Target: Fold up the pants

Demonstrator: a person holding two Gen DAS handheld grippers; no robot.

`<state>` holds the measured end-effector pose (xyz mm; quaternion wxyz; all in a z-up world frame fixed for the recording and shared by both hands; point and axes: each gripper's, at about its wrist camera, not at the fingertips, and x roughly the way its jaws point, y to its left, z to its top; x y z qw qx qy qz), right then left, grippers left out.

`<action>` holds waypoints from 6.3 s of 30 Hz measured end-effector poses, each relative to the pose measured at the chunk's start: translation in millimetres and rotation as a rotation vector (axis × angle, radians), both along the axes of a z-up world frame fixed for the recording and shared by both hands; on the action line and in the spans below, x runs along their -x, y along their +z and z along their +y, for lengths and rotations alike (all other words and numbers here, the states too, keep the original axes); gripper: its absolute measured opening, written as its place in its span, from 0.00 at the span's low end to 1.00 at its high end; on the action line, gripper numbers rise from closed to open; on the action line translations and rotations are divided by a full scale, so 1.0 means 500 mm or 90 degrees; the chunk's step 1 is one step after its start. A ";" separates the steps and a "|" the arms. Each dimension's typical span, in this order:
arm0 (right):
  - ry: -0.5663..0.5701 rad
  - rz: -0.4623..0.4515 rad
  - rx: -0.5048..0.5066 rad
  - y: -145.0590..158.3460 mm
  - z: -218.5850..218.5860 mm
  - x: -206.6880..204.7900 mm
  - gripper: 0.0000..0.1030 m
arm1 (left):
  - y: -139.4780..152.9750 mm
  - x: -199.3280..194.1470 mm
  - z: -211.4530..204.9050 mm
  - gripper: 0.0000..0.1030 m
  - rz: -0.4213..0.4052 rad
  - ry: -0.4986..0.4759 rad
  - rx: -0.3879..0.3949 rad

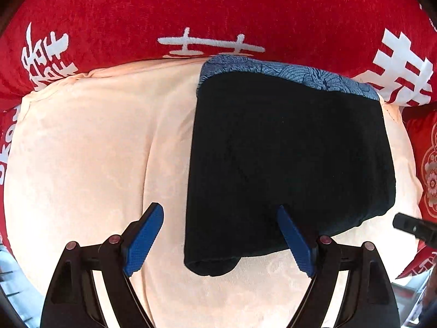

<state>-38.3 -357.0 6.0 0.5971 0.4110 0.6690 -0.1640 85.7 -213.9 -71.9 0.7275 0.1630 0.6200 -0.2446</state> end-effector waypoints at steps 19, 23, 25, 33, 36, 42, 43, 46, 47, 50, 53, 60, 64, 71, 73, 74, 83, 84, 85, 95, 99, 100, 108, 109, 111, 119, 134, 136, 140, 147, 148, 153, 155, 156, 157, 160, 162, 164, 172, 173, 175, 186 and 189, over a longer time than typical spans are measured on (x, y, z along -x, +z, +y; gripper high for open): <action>-0.009 -0.031 -0.010 0.029 0.016 -0.058 0.70 | -0.003 -0.018 0.001 1.00 0.046 0.004 -0.030; -0.010 -0.023 -0.016 0.023 0.013 -0.051 0.71 | -0.006 -0.023 0.001 1.00 0.050 0.007 -0.033; -0.012 -0.017 -0.022 0.018 0.013 -0.047 0.72 | -0.005 -0.024 0.000 1.00 0.047 0.006 -0.036; -0.023 -0.006 -0.025 0.009 -0.004 -0.035 0.72 | -0.007 -0.034 -0.009 1.00 0.040 0.007 -0.040; -0.025 -0.003 -0.026 0.005 -0.011 -0.031 0.72 | -0.008 -0.037 -0.016 1.00 0.038 0.006 -0.041; -0.031 0.002 -0.031 -0.004 -0.019 -0.028 0.73 | -0.011 -0.051 -0.025 1.00 0.036 0.012 -0.042; -0.031 0.002 -0.032 -0.006 -0.021 -0.029 0.73 | -0.012 -0.053 -0.025 1.00 0.036 0.013 -0.044; -0.031 0.003 -0.036 -0.012 -0.026 -0.031 0.73 | -0.014 -0.056 -0.029 1.00 0.035 0.012 -0.047; -0.030 0.005 -0.037 -0.014 -0.028 -0.031 0.73 | -0.014 -0.057 -0.030 1.00 0.035 0.012 -0.047; -0.027 0.007 -0.042 -0.020 -0.032 -0.032 0.73 | -0.015 -0.058 -0.030 1.00 0.037 0.011 -0.049; -0.027 0.008 -0.044 -0.024 -0.038 -0.032 0.73 | -0.019 -0.059 -0.031 1.00 0.040 0.010 -0.049; -0.035 0.004 -0.057 -0.036 -0.055 -0.030 0.73 | -0.024 -0.064 -0.035 1.00 0.045 0.014 -0.048; -0.034 0.002 -0.066 -0.045 -0.062 -0.029 0.73 | -0.028 -0.071 -0.039 1.00 0.052 0.023 -0.047; -0.053 -0.014 -0.104 -0.068 -0.074 -0.022 0.73 | -0.030 -0.077 -0.045 1.00 0.056 0.024 -0.048; -0.060 -0.018 -0.114 -0.074 -0.078 -0.019 0.73 | -0.030 -0.077 -0.043 1.00 0.057 0.025 -0.048; -0.062 -0.020 -0.116 -0.076 -0.080 -0.018 0.73 | -0.031 -0.077 -0.042 1.00 0.057 0.026 -0.048; -0.059 -0.025 -0.127 -0.083 -0.088 -0.018 0.73 | -0.040 -0.082 -0.046 1.00 0.063 0.024 -0.049; -0.059 -0.025 -0.128 -0.083 -0.087 -0.019 0.73 | -0.040 -0.083 -0.046 1.00 0.063 0.023 -0.050; -0.059 -0.027 -0.129 -0.084 -0.087 -0.020 0.73 | -0.042 -0.083 -0.047 1.00 0.064 0.022 -0.052; -0.045 -0.039 -0.145 -0.090 -0.092 -0.030 0.77 | -0.054 -0.086 -0.058 1.00 0.080 0.010 -0.050; -0.033 -0.043 -0.153 -0.095 -0.097 -0.037 0.77 | -0.055 -0.090 -0.065 1.00 0.087 0.005 -0.044; -0.030 -0.044 -0.155 -0.096 -0.098 -0.038 0.77 | -0.055 -0.091 -0.066 1.00 0.089 0.005 -0.044; -0.024 -0.050 -0.179 -0.114 -0.106 -0.045 0.77 | -0.065 -0.117 -0.067 1.00 0.124 -0.003 -0.001; -0.025 -0.050 -0.185 -0.118 -0.108 -0.046 0.77 | -0.068 -0.123 -0.065 1.00 0.137 -0.005 0.011; -0.020 -0.052 -0.190 -0.124 -0.113 -0.047 0.77 | -0.077 -0.142 -0.059 1.00 0.168 -0.007 0.043; -0.031 -0.105 -0.238 -0.167 -0.151 -0.050 0.77 | -0.145 -0.191 -0.060 1.00 0.240 -0.036 0.132; -0.071 -0.158 -0.317 -0.249 -0.180 -0.090 0.55 | -0.142 -0.164 -0.111 0.78 0.201 -0.026 0.178; -0.085 -0.167 -0.320 -0.232 -0.182 -0.081 0.47 | -0.108 -0.148 -0.116 0.69 0.175 -0.037 0.178; -0.082 -0.210 -0.328 -0.176 -0.170 -0.085 0.41 | -0.048 -0.118 -0.100 0.67 0.154 -0.039 0.183; -0.093 -0.247 -0.370 -0.085 -0.120 -0.056 0.41 | 0.041 -0.044 -0.016 0.67 0.126 -0.031 0.169; -0.093 -0.247 -0.375 -0.074 -0.107 -0.046 0.41 | 0.040 -0.031 0.001 0.67 0.121 -0.033 0.156; -0.083 -0.218 -0.376 -0.073 -0.034 0.008 0.41 | -0.040 0.007 0.042 0.69 0.148 -0.009 0.095; -0.086 -0.198 -0.374 -0.095 -0.021 0.021 0.41 | -0.077 0.011 0.052 0.82 0.152 -0.004 0.075; -0.080 -0.178 -0.363 -0.110 -0.013 0.026 0.41 | -0.089 0.008 0.063 0.96 0.133 -0.001 0.075; -0.058 -0.139 -0.327 -0.124 -0.006 0.030 0.47 | -0.091 0.004 0.066 0.99 0.122 -0.002 0.073; -0.053 -0.085 -0.229 -0.122 -0.021 0.054 0.62 | -0.080 -0.009 0.071 0.99 0.111 0.002 0.053; -0.065 -0.078 -0.177 -0.094 -0.037 0.063 0.62 | -0.047 -0.013 0.066 0.99 0.071 0.009 0.026; -0.068 -0.056 -0.104 -0.051 -0.054 0.068 0.61 | -0.011 -0.017 0.071 0.99 0.035 0.016 0.026; -0.083 -0.165 -0.116 0.036 -0.038 0.012 0.18 | 0.011 0.002 0.008 0.99 -0.010 -0.033 0.024; -0.070 -0.160 -0.117 0.027 -0.023 -0.007 0.18 | -0.015 0.003 0.013 0.99 -0.006 -0.029 0.008; -0.047 -0.126 -0.119 -0.010 -0.001 -0.020 0.18 | -0.062 0.005 0.020 0.99 0.001 -0.015 -0.016; -0.069 -0.028 -0.002 -0.004 -0.006 0.032 0.15 | -0.022 0.044 0.050 1.00 -0.022 -0.018 -0.043; -0.083 -0.019 0.002 0.029 0.008 0.055 0.31 | -0.003 0.068 0.074 1.00 -0.012 -0.028 -0.057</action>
